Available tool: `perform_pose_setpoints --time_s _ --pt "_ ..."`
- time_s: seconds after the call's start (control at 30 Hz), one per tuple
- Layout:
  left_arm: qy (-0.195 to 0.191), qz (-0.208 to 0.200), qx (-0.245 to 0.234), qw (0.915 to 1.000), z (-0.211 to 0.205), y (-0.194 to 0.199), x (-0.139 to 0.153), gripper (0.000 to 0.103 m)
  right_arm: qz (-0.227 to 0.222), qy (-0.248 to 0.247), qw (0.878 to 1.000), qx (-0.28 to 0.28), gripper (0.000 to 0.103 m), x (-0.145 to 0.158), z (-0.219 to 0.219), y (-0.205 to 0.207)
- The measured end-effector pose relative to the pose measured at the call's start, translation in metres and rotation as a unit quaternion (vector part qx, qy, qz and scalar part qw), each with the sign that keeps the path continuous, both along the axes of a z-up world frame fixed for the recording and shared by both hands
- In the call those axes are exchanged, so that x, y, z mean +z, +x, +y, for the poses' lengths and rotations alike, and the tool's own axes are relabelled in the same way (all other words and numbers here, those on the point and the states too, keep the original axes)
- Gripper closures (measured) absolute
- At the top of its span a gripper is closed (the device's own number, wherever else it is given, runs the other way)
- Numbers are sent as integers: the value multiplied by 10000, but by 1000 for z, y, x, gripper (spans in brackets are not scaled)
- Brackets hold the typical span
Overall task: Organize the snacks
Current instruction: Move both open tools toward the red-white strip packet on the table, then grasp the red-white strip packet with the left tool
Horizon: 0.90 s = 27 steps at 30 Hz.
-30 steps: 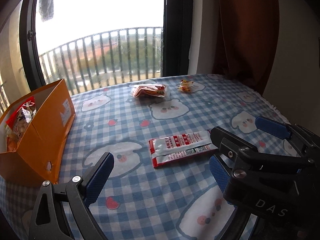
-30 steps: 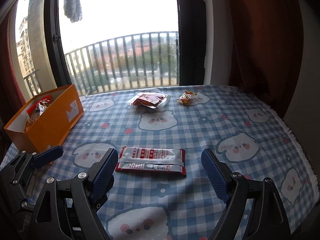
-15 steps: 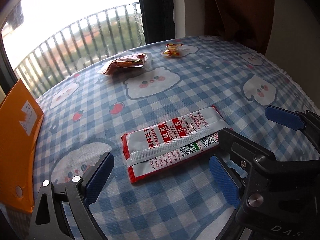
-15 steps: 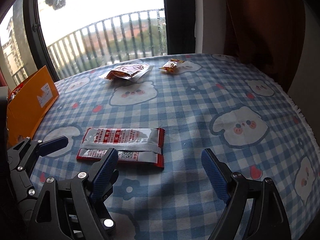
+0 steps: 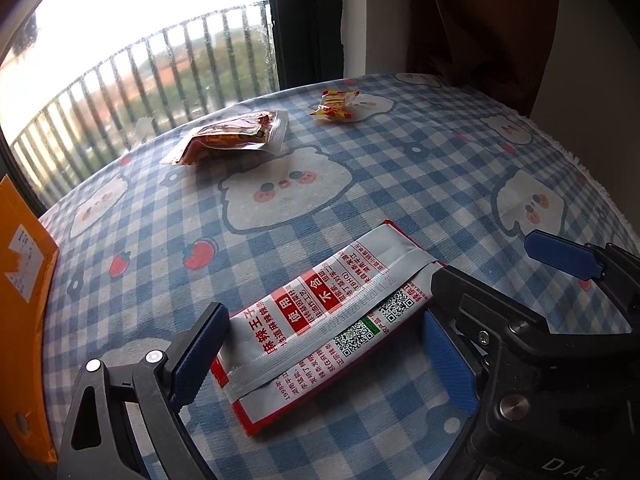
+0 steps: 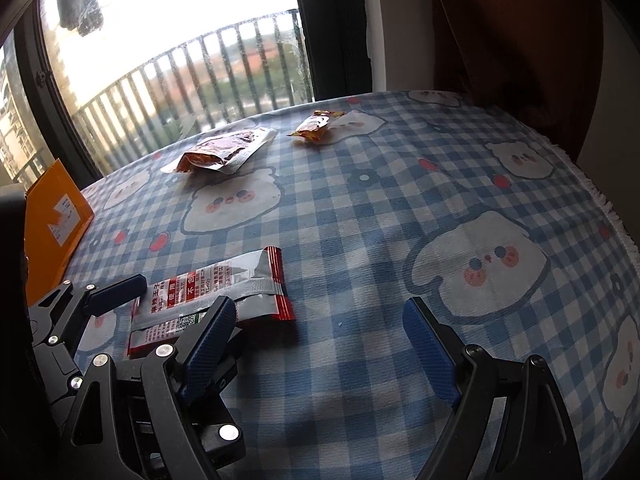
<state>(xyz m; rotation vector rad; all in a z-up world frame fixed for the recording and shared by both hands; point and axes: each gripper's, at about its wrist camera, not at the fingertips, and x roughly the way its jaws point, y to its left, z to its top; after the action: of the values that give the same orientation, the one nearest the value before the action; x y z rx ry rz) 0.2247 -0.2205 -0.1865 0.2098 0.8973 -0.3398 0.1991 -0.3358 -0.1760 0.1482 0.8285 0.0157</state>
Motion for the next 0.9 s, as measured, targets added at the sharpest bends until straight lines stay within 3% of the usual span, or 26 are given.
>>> perform_pose_setpoints --time_s 0.17,0.4,0.43,0.47,0.5,0.7,0.9 --pt "-30 -100 -116 9999 0 -3 3 31 15 93 10000 -27 16 -2 0 3" --pt "-61 -31 -163 9998 6 -4 8 53 -8 51 10000 -79 15 0 3 2" --pt "-80 -58 -184 9998 6 -5 9 59 -16 55 9999 -88 15 2 3 1" --pt "-117 -68 -237 9996 5 -7 11 74 -28 60 9999 -101 15 3 3 0" --pt "-186 -31 -303 9994 5 -8 13 79 -40 55 9999 -112 15 4 4 -1" --pt "-343 55 -271 9990 11 -18 17 87 -110 -47 9999 -67 15 13 14 -12" --pt "-367 -147 -167 9991 23 -32 30 91 -259 -59 9996 13 15 25 27 -23"
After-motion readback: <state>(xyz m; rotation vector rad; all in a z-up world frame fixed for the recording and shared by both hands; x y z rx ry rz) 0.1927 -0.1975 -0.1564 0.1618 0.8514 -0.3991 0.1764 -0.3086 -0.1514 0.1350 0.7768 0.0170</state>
